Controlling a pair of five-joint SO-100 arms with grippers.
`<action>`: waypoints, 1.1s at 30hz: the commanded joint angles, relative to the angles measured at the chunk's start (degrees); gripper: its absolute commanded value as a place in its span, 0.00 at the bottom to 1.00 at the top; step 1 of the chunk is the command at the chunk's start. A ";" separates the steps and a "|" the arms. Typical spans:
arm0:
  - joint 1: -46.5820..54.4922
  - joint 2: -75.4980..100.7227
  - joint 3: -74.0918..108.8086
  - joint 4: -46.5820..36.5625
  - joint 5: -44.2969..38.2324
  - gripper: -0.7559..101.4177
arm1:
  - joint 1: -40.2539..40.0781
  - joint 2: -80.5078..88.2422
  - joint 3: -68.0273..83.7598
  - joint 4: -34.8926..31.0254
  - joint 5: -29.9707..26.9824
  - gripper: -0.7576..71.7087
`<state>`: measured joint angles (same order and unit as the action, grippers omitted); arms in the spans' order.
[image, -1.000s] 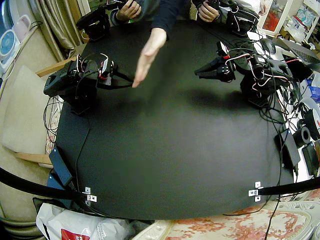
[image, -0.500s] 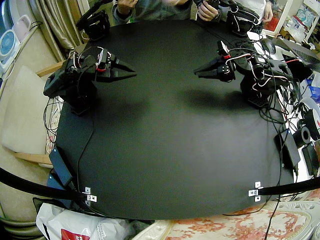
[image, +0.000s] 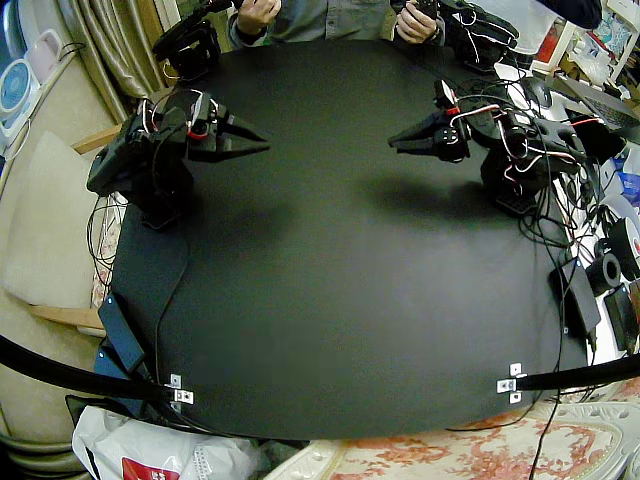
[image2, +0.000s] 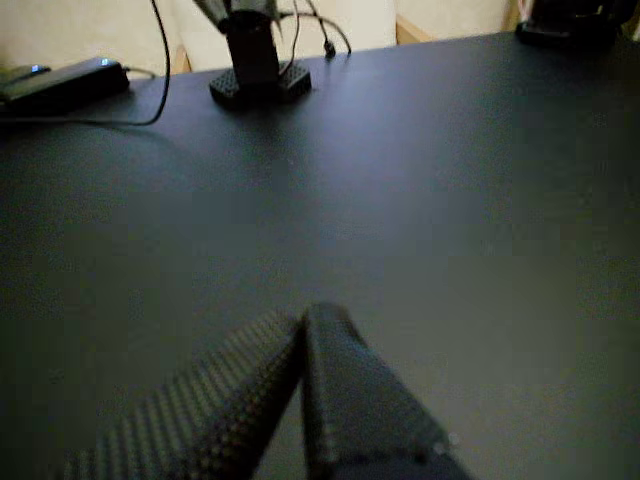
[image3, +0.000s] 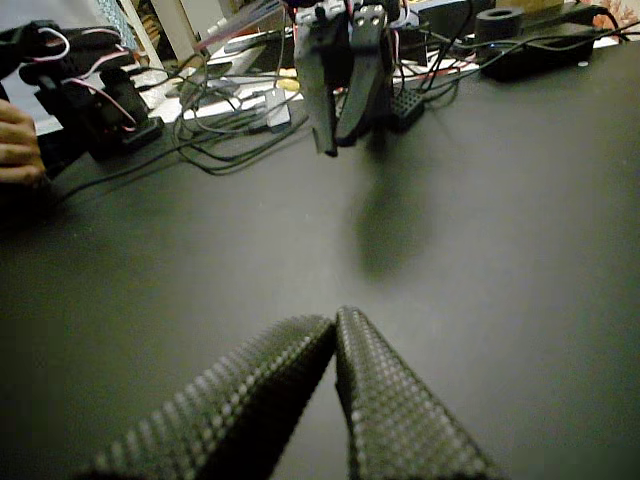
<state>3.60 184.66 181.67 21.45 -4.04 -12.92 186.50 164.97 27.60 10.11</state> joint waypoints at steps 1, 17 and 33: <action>0.97 1.05 0.62 0.88 -0.79 0.01 | -1.05 1.05 -0.09 -1.85 -0.09 0.01; -1.14 1.05 0.62 2.55 -0.09 0.01 | -1.32 -0.62 -23.20 6.42 -9.58 0.01; -0.44 1.05 0.70 5.89 -0.53 0.01 | 2.11 -9.49 -28.65 0.35 -1.67 0.01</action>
<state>2.02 184.66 181.67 27.07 -4.04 -13.10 176.84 125.24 29.09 4.22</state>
